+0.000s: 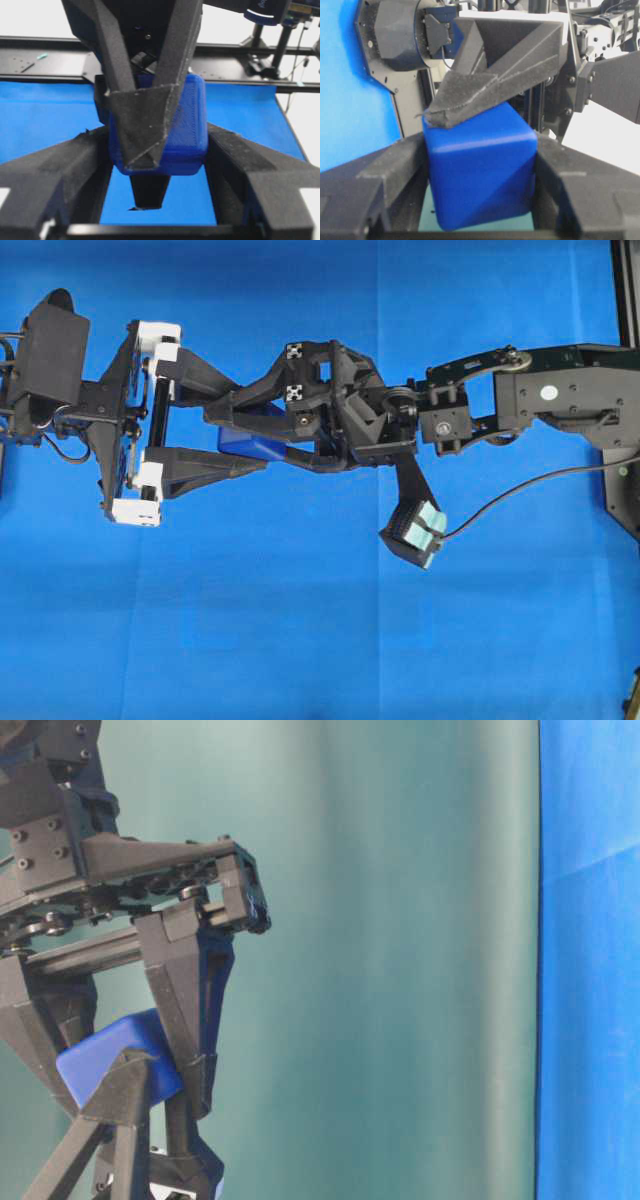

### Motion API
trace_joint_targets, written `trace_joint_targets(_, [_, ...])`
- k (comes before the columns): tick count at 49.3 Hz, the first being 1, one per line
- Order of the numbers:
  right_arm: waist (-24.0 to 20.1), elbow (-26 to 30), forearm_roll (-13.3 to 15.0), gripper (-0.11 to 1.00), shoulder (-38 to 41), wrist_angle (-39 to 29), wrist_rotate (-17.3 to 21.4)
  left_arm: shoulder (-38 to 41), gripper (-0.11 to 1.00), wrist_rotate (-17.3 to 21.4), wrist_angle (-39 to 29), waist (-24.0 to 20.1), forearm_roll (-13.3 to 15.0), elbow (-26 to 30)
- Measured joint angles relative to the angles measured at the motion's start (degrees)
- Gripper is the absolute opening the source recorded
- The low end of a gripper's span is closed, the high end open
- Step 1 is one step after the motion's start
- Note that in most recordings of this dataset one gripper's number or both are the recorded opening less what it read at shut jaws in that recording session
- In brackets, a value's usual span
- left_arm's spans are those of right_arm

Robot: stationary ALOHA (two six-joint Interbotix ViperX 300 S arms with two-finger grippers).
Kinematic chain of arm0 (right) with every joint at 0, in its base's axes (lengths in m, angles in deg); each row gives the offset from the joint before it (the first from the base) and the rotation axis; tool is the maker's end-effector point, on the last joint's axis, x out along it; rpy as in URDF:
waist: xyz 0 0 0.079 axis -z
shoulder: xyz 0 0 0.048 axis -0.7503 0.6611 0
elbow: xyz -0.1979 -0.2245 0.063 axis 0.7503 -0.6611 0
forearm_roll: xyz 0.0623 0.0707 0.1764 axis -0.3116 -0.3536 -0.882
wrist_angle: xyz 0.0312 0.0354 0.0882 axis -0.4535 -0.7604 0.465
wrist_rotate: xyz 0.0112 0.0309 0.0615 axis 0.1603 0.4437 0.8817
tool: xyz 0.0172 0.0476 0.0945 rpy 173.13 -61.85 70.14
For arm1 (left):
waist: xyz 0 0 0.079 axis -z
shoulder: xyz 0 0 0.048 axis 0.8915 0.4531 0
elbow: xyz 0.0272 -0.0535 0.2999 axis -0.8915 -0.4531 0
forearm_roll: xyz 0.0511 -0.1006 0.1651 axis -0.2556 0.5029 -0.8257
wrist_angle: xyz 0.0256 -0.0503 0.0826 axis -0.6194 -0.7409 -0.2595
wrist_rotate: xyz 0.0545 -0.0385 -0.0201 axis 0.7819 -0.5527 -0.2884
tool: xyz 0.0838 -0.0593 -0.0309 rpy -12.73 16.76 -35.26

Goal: Handover the blue block to the right arm after grasping it with the left arm, then place it in the designated position.
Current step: 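Close the right gripper on the cube beside the left gripper, then open the left gripper and pull the cube right with the right gripper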

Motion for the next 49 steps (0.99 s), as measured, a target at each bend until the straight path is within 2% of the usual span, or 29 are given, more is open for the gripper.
trace_joint_targets(6, [0.09, -0.18, -0.09, 0.45, -0.44, -0.62, 1.05, 0.09, 0.81, 0.44, 0.09, 0.18, -0.09, -0.09])
trace_joint_targets(10, [0.09, -0.18, -0.09, 0.45, -0.7, -1.14, 1.93, 0.0, 0.93, 0.09, 0.44, 0.18, 0.0, -0.09])
trace_joint_targets(22, [0.0, -0.18, -0.18, 0.45, -0.7, -1.41, 3.87, 0.0, 0.93, 0.18, 0.53, 0.09, 0.0, -0.09])
trace_joint_targets(30, [-0.35, -2.11, -0.09, 0.45, -2.37, -1.41, 4.31, -0.44, 0.93, 0.18, 0.53, -0.09, 0.0, -0.44])
trace_joint_targets(49, [-1.32, -12.83, -0.18, 0.45, -13.89, -1.41, 4.31, -1.67, 0.93, 0.18, 0.53, -0.44, 0.0, -1.05])
